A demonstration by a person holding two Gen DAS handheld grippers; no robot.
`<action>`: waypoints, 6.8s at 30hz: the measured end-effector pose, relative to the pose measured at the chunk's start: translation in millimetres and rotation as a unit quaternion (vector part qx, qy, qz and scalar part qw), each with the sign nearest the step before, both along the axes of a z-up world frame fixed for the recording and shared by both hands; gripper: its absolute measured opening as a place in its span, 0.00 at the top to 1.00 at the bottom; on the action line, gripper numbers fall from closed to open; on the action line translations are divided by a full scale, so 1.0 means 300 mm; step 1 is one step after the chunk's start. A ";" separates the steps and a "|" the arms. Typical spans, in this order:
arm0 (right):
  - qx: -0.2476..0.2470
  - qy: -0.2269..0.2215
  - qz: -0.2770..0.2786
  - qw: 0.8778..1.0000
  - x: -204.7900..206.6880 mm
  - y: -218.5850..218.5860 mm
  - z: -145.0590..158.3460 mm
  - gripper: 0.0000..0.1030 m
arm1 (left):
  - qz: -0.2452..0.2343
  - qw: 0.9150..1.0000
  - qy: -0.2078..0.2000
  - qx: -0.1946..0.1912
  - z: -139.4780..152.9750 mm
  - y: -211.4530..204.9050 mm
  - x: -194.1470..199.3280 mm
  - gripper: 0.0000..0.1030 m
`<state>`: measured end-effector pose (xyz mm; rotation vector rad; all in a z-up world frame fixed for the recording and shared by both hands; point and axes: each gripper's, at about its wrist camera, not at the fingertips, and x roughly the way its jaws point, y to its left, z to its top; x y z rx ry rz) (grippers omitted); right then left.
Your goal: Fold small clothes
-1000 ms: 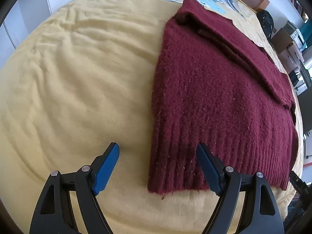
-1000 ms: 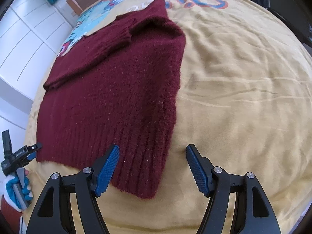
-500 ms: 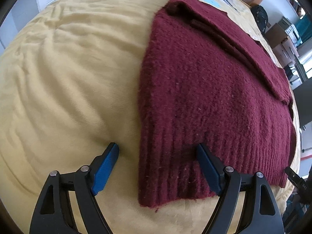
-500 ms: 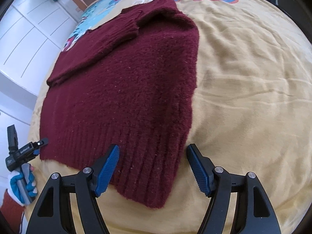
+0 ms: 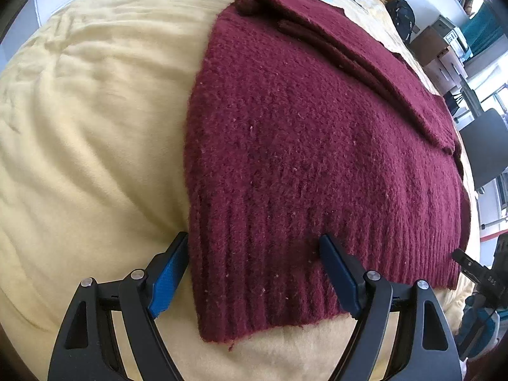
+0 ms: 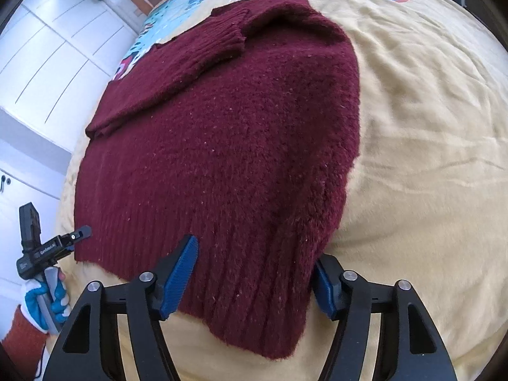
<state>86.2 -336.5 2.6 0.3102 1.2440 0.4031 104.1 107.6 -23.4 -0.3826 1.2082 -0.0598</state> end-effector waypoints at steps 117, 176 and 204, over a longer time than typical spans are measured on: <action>0.048 -0.079 -0.111 0.990 0.856 -0.012 0.188 0.88 | 0.019 0.993 -0.101 -0.050 0.221 0.126 0.863 0.91; -0.119 -0.107 -0.024 0.987 0.600 0.107 0.118 0.40 | -0.039 0.990 -0.112 0.072 0.095 -0.031 0.611 0.39; -0.113 -0.144 -0.045 0.982 0.098 0.127 0.345 0.26 | 0.003 0.963 -0.191 0.188 0.367 -0.181 0.062 0.26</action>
